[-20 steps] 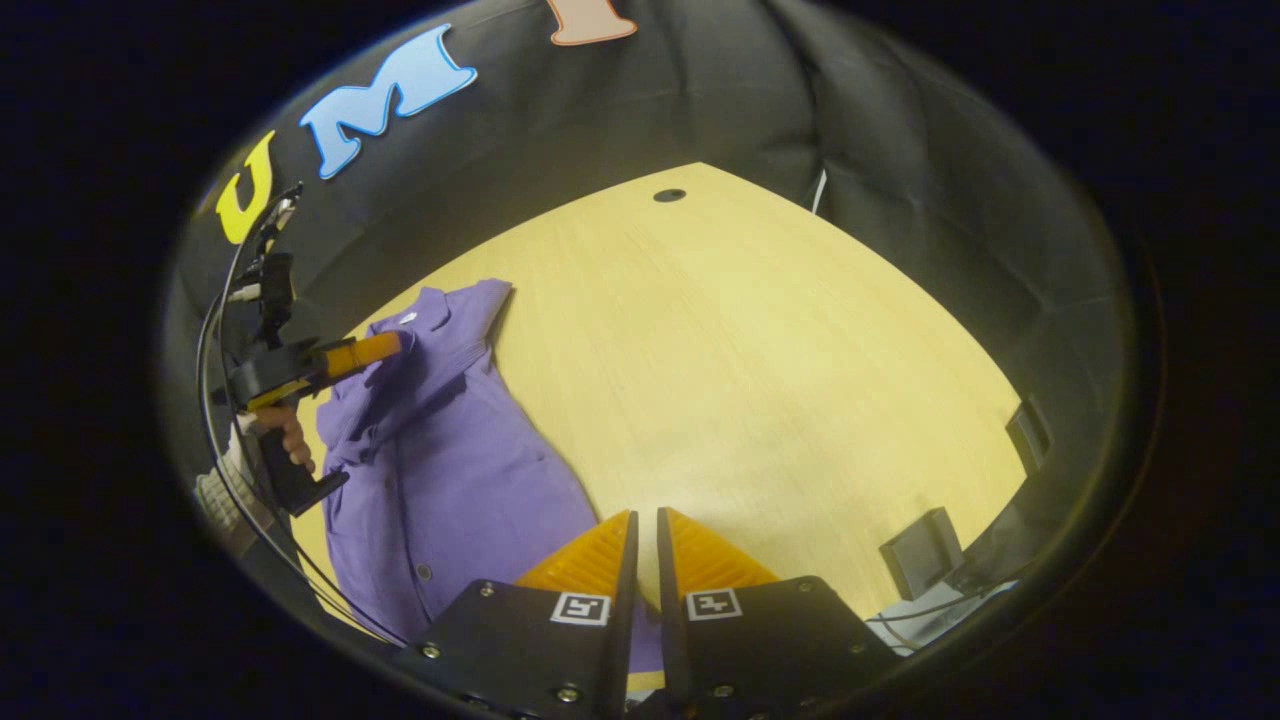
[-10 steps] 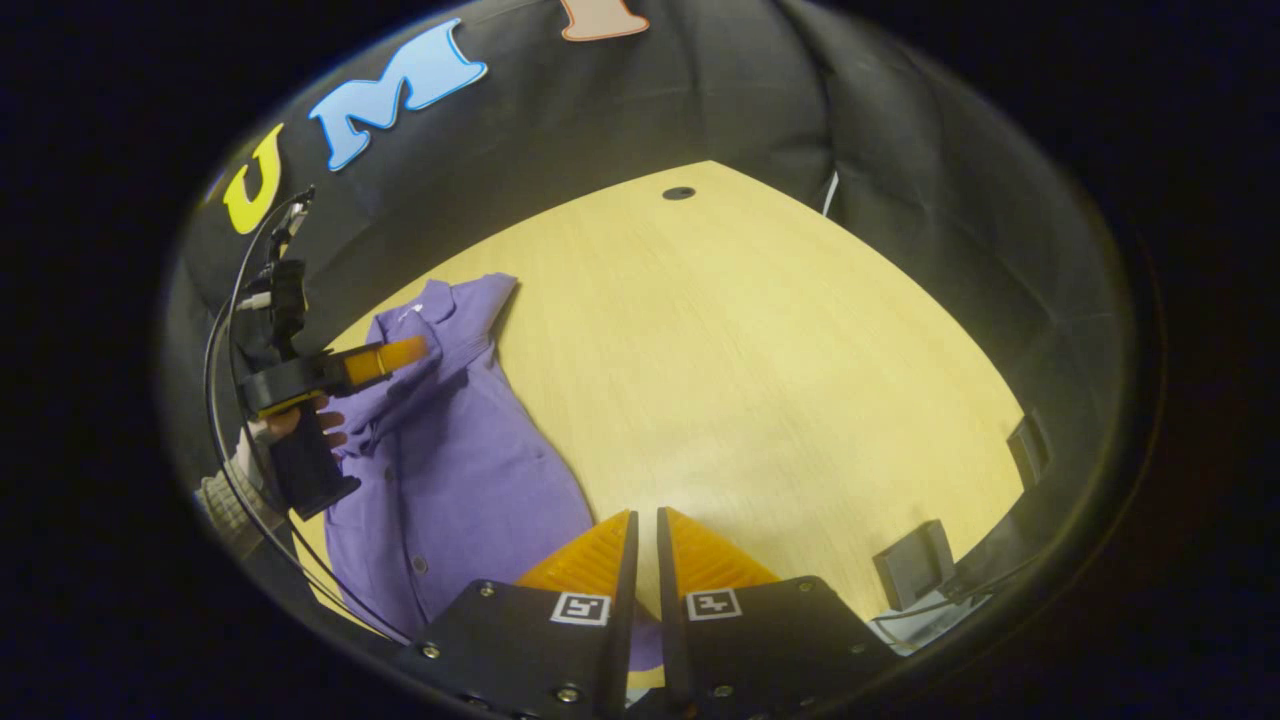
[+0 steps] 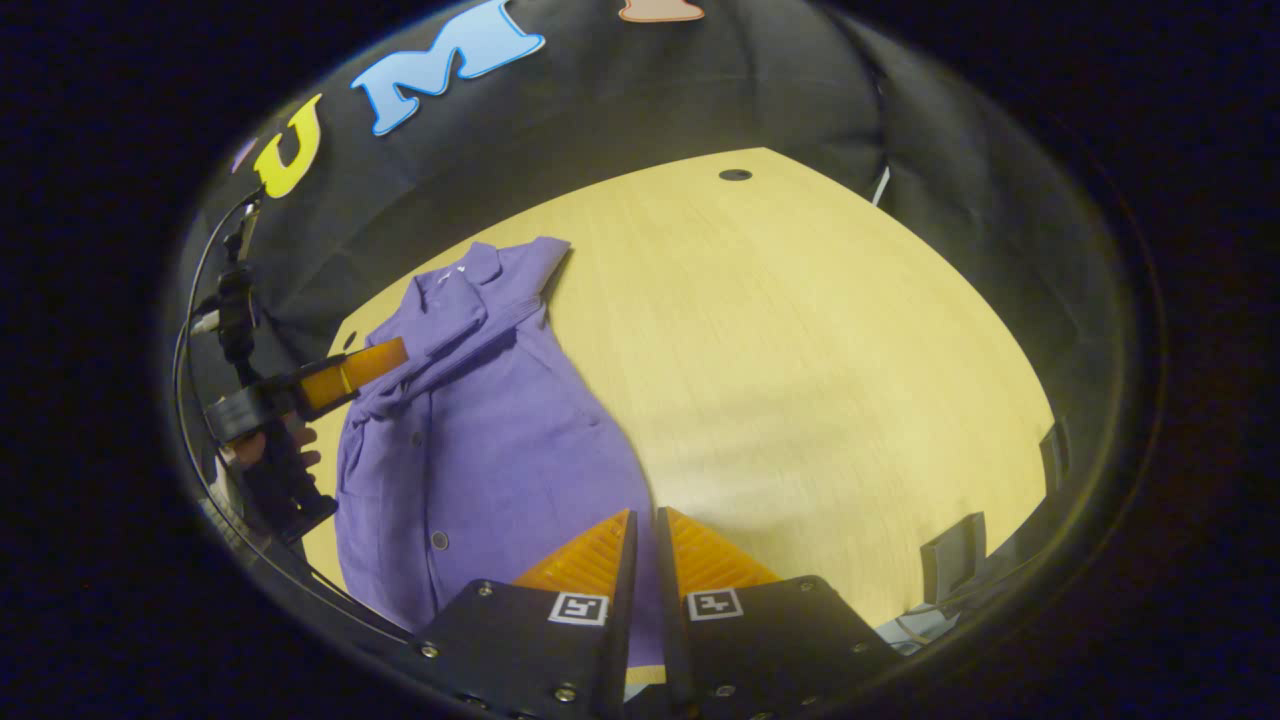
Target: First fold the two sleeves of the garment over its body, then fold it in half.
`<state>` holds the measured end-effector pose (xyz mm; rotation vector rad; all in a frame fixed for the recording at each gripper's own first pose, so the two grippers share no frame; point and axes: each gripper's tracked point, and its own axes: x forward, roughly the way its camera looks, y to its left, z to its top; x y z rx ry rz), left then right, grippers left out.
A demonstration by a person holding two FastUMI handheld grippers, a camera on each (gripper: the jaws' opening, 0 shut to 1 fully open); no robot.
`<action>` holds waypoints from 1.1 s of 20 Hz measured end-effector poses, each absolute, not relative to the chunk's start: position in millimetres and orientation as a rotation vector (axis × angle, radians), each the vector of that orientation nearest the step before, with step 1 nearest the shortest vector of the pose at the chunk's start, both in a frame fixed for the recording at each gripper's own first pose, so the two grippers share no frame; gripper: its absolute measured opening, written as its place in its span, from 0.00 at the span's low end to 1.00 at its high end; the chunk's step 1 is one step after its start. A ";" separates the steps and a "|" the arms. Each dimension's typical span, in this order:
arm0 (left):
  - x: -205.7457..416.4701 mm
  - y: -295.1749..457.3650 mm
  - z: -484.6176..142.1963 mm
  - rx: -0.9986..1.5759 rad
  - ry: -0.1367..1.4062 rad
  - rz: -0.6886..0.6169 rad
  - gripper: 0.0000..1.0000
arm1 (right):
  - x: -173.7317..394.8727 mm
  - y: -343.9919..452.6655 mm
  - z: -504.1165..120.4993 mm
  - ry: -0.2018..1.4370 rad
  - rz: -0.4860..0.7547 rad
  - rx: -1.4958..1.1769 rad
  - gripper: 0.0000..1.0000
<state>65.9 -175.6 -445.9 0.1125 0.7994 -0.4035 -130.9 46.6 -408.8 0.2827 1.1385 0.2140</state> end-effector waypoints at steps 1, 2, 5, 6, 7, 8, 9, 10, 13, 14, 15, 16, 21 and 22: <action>52.6 -160.6 -447.2 0.107 0.811 -0.388 0.75 | -132.7 51.4 -409.8 1.144 0.228 0.277 0.24; 38.9 -146.0 -448.3 0.098 0.827 -0.369 0.75 | -134.9 55.1 -411.7 1.149 0.237 0.267 0.30; -1.7 -101.8 -456.0 0.061 0.880 -0.303 0.75 | -144.0 68.5 -412.3 1.166 0.280 0.257 0.55; -14.2 -89.4 -458.8 0.049 0.895 -0.282 0.75 | -145.4 72.0 -412.8 1.168 0.288 0.252 0.52; -24.8 -77.7 -460.3 0.045 0.907 -0.259 0.75 | -147.5 73.1 -414.7 1.172 0.288 0.239 0.68; -36.2 -65.6 -463.0 0.045 0.918 -0.238 0.75 | -150.4 77.0 -414.5 1.176 0.299 0.236 0.71; -47.3 -55.2 -465.2 0.044 0.932 -0.220 0.75 | -152.3 81.0 -414.6 1.180 0.307 0.233 0.76; -59.1 -44.7 -465.3 0.038 0.943 -0.209 0.82 | -155.0 83.3 -417.0 1.185 0.312 0.223 0.79; -85.4 -21.3 -470.9 0.032 0.972 -0.169 0.94 | -162.4 89.3 -419.8 1.201 0.327 0.191 0.85; -95.4 -13.2 -472.1 0.032 0.984 -0.161 0.93 | -164.9 92.3 -421.2 1.206 0.334 0.180 0.85; -104.7 -8.4 -472.5 0.034 0.998 -0.155 0.94 | -167.0 93.6 -422.8 1.210 0.337 0.165 0.89; -113.5 -4.0 -476.3 0.038 1.011 -0.154 0.94 | -169.1 94.4 -424.2 1.213 0.337 0.150 0.89; -140.1 5.7 -496.1 0.079 1.086 -0.164 0.92 | -181.9 96.0 -432.0 1.243 0.350 0.077 0.89; -144.8 4.9 -501.6 0.083 1.101 -0.167 0.92 | -185.2 97.2 -434.9 1.248 0.348 0.058 0.89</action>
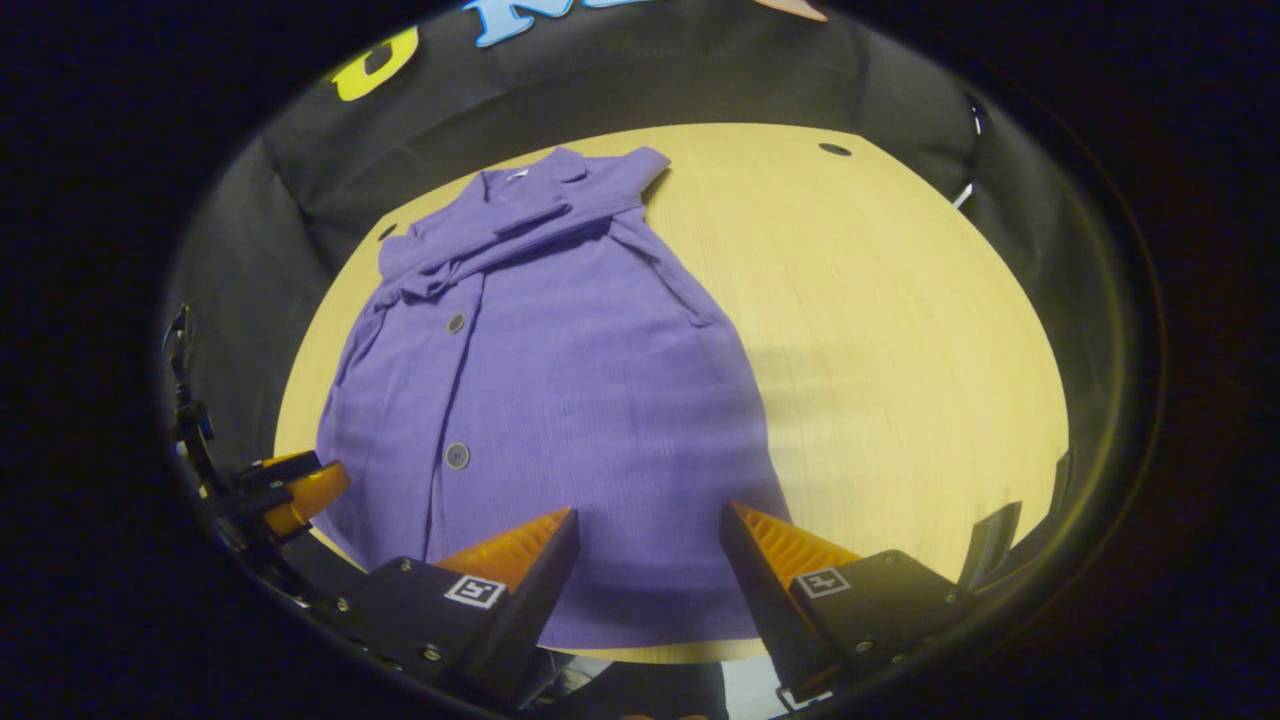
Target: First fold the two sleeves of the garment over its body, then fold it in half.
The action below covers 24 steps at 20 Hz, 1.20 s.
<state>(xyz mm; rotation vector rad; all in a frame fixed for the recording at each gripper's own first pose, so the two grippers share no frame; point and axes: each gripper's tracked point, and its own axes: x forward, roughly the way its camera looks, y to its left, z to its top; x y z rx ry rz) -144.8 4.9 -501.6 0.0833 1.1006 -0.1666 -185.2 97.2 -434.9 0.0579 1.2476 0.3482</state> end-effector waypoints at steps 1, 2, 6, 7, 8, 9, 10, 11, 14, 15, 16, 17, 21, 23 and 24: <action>-148.2 5.0 -506.3 0.089 1.116 -0.168 0.93 | -186.7 97.5 -437.0 1.250 0.347 0.044 0.90; -150.8 5.8 -511.7 0.097 1.129 -0.167 0.92 | -187.6 98.4 -440.0 1.256 0.348 0.033 0.90; -154.1 3.8 -515.7 0.099 1.137 -0.162 0.92 | -195.0 95.8 -449.3 1.281 0.349 -0.015 0.88; -153.3 4.1 -516.1 0.088 1.139 -0.163 0.91 | -198.1 96.0 -452.0 1.291 0.352 -0.024 0.88; -153.5 4.2 -516.3 0.078 1.134 -0.164 0.91 | -200.5 97.4 -455.7 1.300 0.352 -0.032 0.88; -154.3 4.5 -516.9 0.078 1.137 -0.168 0.91 | -200.2 95.1 -456.8 1.299 0.346 -0.049 0.85; -154.4 5.0 -516.9 0.080 1.135 -0.171 0.92 | -200.1 94.9 -457.2 1.297 0.349 -0.059 0.90; -154.8 5.1 -516.5 0.082 1.140 -0.171 0.92 | -200.8 93.6 -457.7 1.302 0.352 -0.072 0.89; -154.4 -0.1 -518.2 0.084 1.152 -0.170 0.92 | -206.3 93.4 -463.3 1.314 0.369 -0.149 0.91; -154.2 -0.3 -517.7 0.088 1.153 -0.170 0.93 | -206.3 94.2 -463.6 1.314 0.380 -0.172 0.92; -153.6 -1.2 -517.6 0.094 1.150 -0.175 0.92 | -208.0 94.5 -462.9 1.320 0.385 -0.183 0.93; -153.8 -1.9 -517.2 0.096 1.149 -0.175 0.87 | -207.9 93.9 -462.6 1.329 0.383 -0.182 0.91; -149.7 -9.4 -517.3 0.099 1.130 -0.195 0.84 | -208.9 99.9 -462.2 1.313 0.426 -0.214 0.90; -148.5 -16.2 -518.5 0.115 1.135 -0.217 0.70 | -210.4 104.4 -458.6 1.305 0.460 -0.205 0.77; -148.1 -16.2 -519.8 0.124 1.147 -0.225 0.63 | -208.2 106.7 -463.0 1.311 0.445 -0.194 0.57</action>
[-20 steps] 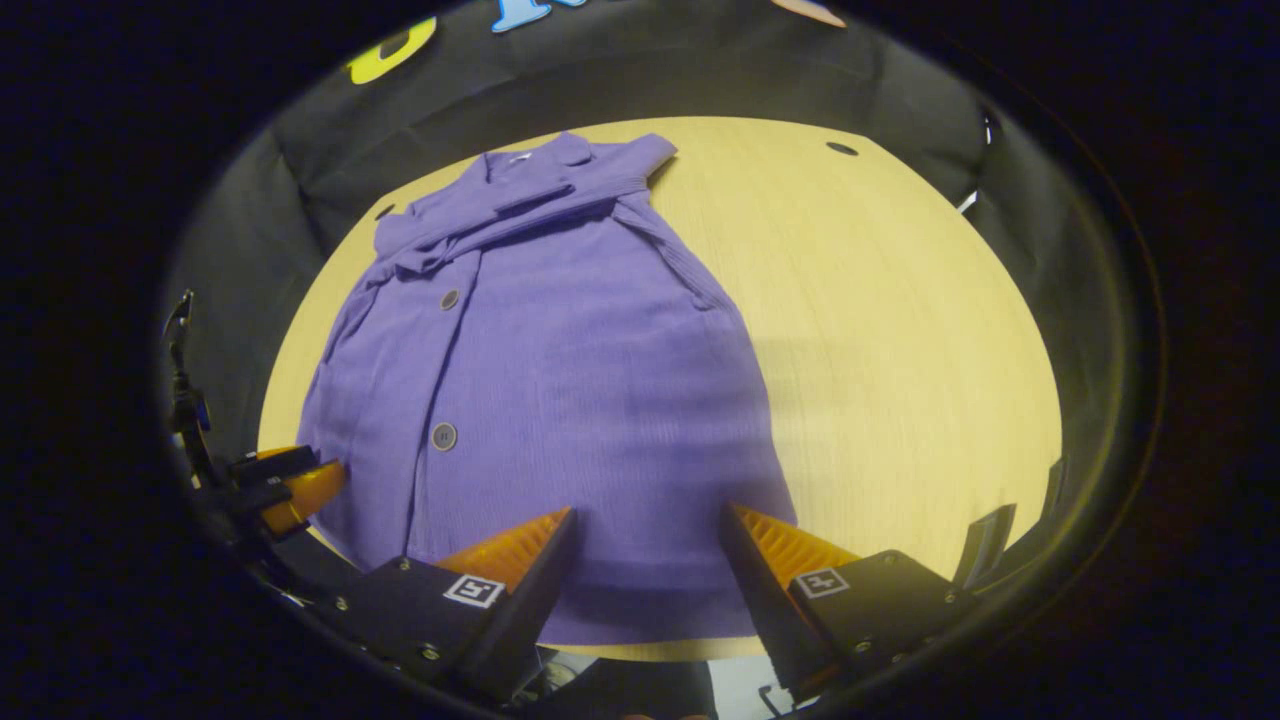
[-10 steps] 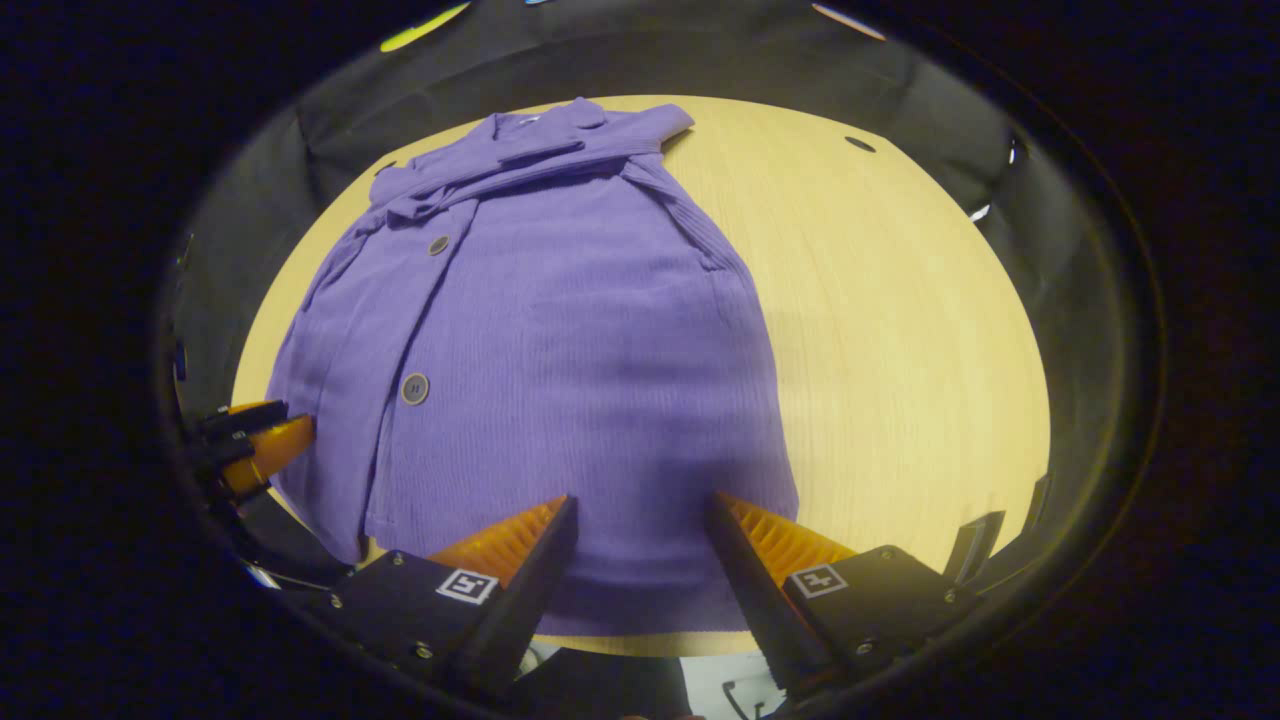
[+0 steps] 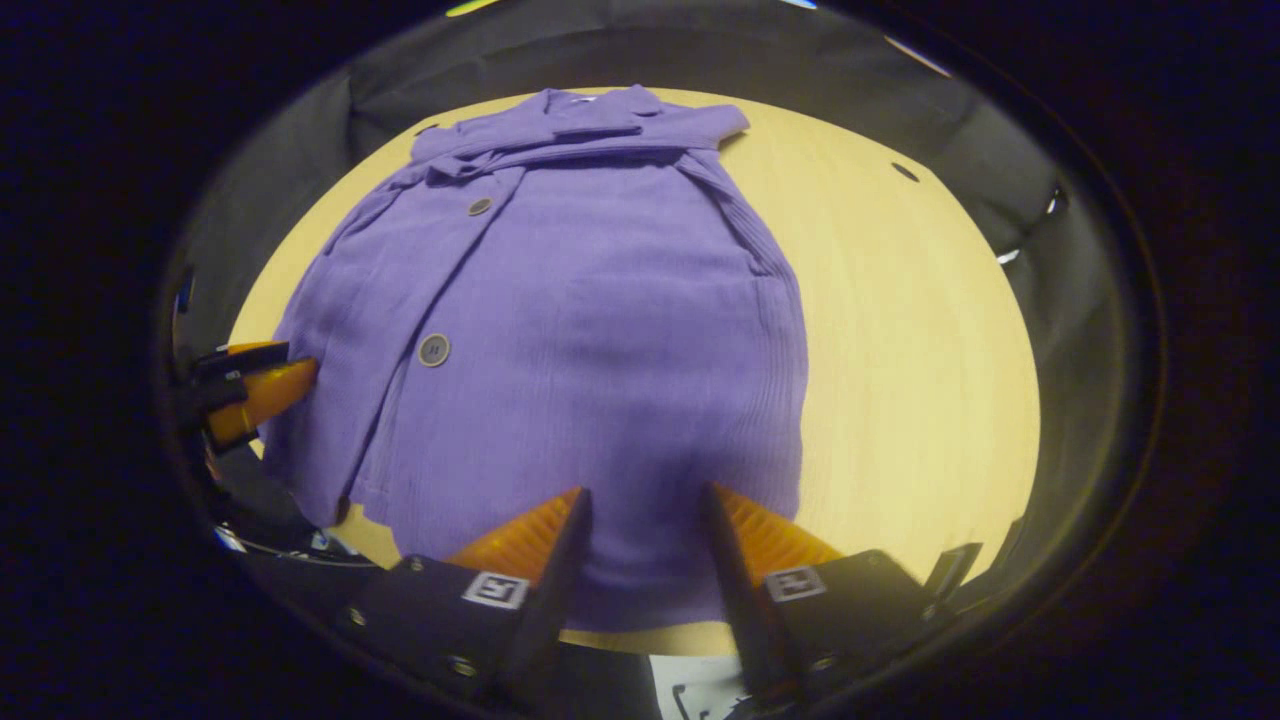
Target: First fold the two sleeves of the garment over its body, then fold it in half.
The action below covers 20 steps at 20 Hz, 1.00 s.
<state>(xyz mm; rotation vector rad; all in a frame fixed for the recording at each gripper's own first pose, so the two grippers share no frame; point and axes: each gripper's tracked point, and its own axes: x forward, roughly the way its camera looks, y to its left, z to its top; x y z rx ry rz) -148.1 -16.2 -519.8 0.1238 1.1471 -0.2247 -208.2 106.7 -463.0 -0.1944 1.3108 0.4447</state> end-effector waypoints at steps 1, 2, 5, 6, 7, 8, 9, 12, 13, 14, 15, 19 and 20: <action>-144.4 -18.8 -519.7 0.111 1.137 -0.238 0.58 | -208.7 107.5 -461.1 1.323 0.448 -0.198 0.36; -142.5 -17.5 -518.5 0.097 1.132 -0.208 0.36 | -209.1 107.9 -461.9 1.337 0.453 -0.198 0.36; -139.9 -16.4 -520.9 0.094 1.142 -0.183 0.10 | -202.4 109.4 -464.6 1.359 0.417 -0.113 0.19; -139.9 -18.1 -519.7 0.094 1.136 -0.184 0.10 | -203.4 109.9 -460.2 1.361 0.418 -0.100 0.03; -139.1 -18.0 -519.9 0.095 1.131 -0.186 0.07 | -203.8 109.9 -459.6 1.357 0.427 -0.103 0.04; -138.8 -18.0 -519.6 0.096 1.130 -0.188 0.07 | -203.8 109.8 -460.1 1.352 0.432 -0.108 0.04; -138.3 -17.9 -519.5 0.098 1.125 -0.194 0.07 | -202.8 110.1 -459.8 1.347 0.427 -0.107 0.03; -134.8 -17.2 -517.0 0.080 1.113 -0.177 0.07 | -197.6 111.8 -457.1 1.329 0.398 -0.082 0.01; -131.4 -17.7 -514.1 0.073 1.107 -0.171 0.07 | -195.7 113.1 -455.1 1.325 0.394 -0.068 0.01; -126.7 -19.1 -509.5 0.066 1.097 -0.170 0.07 | -191.4 114.9 -452.1 1.318 0.394 -0.058 0.01; -119.6 -20.7 -506.8 0.060 1.088 -0.170 0.07 | -186.1 117.2 -446.9 1.308 0.396 -0.045 0.01; -84.5 -20.1 -490.6 0.041 1.045 -0.164 0.07 | -153.9 131.6 -426.9 1.258 0.398 0.019 0.01; -73.5 -19.8 -486.5 0.039 1.031 -0.161 0.07 | -143.6 135.8 -422.2 1.242 0.398 0.030 0.01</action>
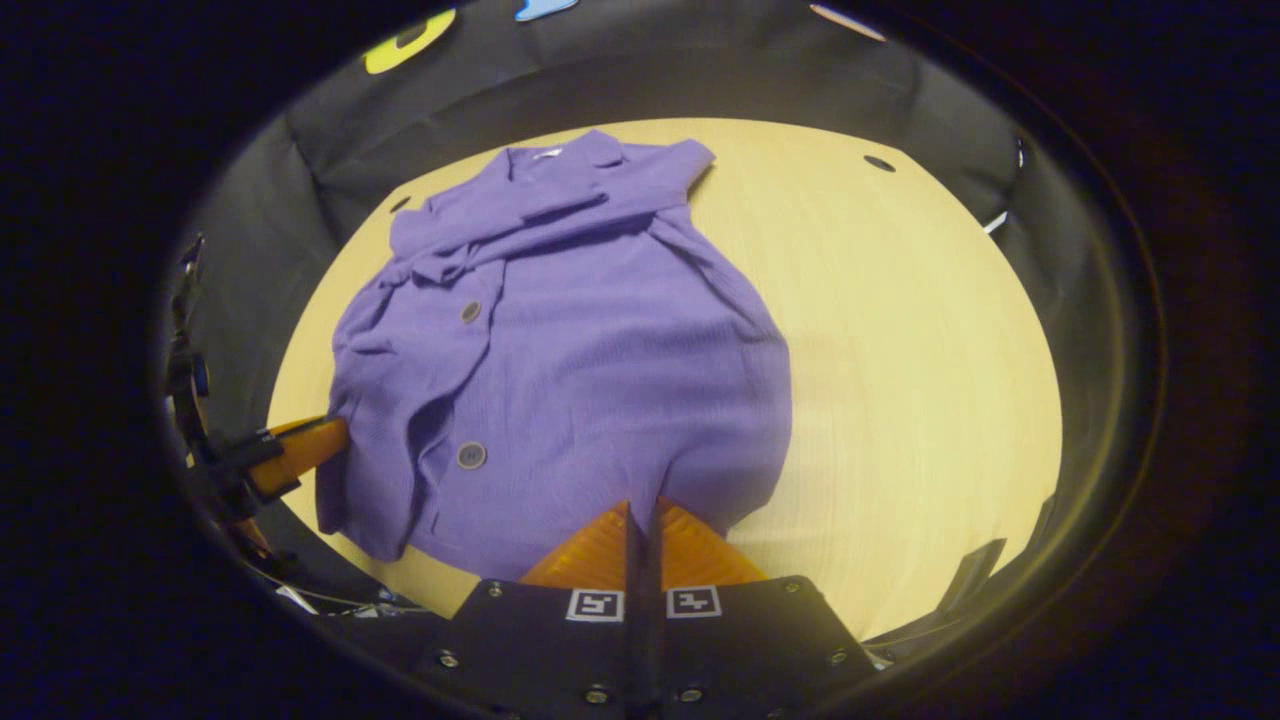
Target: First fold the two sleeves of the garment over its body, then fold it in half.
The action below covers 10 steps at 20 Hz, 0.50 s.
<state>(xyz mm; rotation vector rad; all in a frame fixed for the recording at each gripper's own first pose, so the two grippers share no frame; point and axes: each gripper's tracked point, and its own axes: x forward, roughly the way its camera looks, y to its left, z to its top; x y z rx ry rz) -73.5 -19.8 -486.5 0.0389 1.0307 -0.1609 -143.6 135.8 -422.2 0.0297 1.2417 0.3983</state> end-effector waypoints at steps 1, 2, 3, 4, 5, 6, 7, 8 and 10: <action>-62.6 -18.4 -480.8 0.037 1.017 -0.158 0.07 | -132.6 140.0 -417.4 1.228 0.401 0.037 0.01; -53.1 -17.5 -476.7 0.032 1.003 -0.158 0.07 | -122.9 143.0 -413.7 1.211 0.403 0.043 0.01; -43.6 -16.6 -471.9 0.028 0.991 -0.154 0.07 | -112.8 145.9 -409.7 1.197 0.406 0.048 0.01; -35.4 -14.8 -467.6 0.023 0.980 -0.153 0.07 | -102.7 149.7 -407.2 1.184 0.409 0.053 0.01; -27.0 -14.6 -462.7 0.021 0.969 -0.153 0.07 | -92.7 152.7 -403.7 1.172 0.411 0.057 0.01; -17.4 -15.5 -457.0 0.022 0.957 -0.153 0.07 | -83.7 155.9 -399.7 1.160 0.415 0.063 0.01; -7.2 -16.6 -452.3 0.024 0.944 -0.157 0.07 | -74.6 158.2 -397.0 1.150 0.418 0.065 0.01; 4.9 -19.8 -449.5 0.026 0.930 -0.160 0.07 | -64.4 160.4 -394.0 1.137 0.420 0.066 0.01; 27.3 -24.5 -441.1 0.030 0.905 -0.167 0.07 | -41.0 164.9 -387.0 1.106 0.423 0.066 0.01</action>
